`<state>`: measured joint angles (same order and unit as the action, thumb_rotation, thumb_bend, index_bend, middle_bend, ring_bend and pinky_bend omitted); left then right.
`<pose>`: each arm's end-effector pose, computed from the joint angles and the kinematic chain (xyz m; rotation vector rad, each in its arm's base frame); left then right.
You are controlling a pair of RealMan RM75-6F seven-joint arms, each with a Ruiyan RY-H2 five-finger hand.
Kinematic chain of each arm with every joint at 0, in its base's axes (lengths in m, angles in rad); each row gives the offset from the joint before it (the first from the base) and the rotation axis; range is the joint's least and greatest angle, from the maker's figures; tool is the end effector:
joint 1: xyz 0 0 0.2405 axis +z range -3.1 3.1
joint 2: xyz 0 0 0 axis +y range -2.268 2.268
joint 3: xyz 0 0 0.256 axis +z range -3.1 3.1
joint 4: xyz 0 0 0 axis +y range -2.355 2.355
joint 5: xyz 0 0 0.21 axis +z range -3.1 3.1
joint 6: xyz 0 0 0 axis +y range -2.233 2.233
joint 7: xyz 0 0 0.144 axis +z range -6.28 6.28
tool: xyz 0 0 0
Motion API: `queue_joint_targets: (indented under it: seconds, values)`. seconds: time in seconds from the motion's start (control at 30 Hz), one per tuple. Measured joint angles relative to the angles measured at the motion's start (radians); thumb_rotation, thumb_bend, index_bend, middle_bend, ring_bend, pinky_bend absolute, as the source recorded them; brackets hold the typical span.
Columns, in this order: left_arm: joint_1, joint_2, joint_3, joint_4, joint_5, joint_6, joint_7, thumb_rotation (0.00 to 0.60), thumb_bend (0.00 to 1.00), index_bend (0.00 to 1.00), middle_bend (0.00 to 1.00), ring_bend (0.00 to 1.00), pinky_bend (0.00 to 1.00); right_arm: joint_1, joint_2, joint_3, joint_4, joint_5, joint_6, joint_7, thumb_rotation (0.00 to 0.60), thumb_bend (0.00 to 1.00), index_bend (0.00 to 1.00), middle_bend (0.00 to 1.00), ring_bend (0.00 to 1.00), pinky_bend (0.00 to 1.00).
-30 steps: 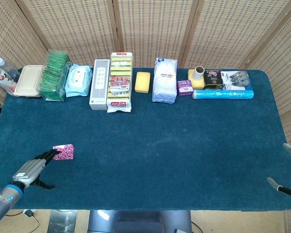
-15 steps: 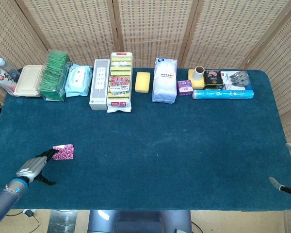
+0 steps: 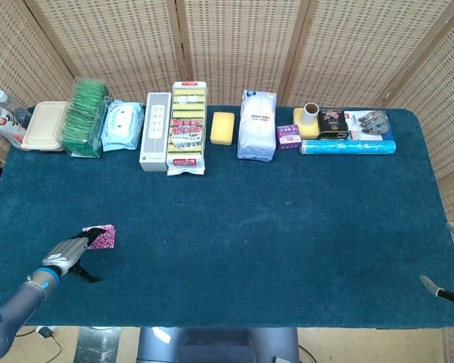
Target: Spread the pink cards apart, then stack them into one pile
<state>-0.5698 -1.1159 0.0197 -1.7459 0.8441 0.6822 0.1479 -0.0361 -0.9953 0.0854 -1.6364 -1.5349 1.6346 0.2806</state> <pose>-0.2846 0.2553 0.0592 -1.6763 -1.5687 -0.4032 -0.3158 -0.1489 0.2180 1.1986 -0.9382 1.0994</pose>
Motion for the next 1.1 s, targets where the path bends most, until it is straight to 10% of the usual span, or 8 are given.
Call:
queue_joint_targets:
  seconds: [1.1]
  values:
    - [-0.152,-0.097,0.033,-0.086,-0.162,0.068,0.142,0.6,0.03,0.0,0.0,0.0,0.1,0.0,0.008,0.005,0.008,0.013,-0.01,0.026,0.6,0.0,0.12,0.07,0.01,0.0]
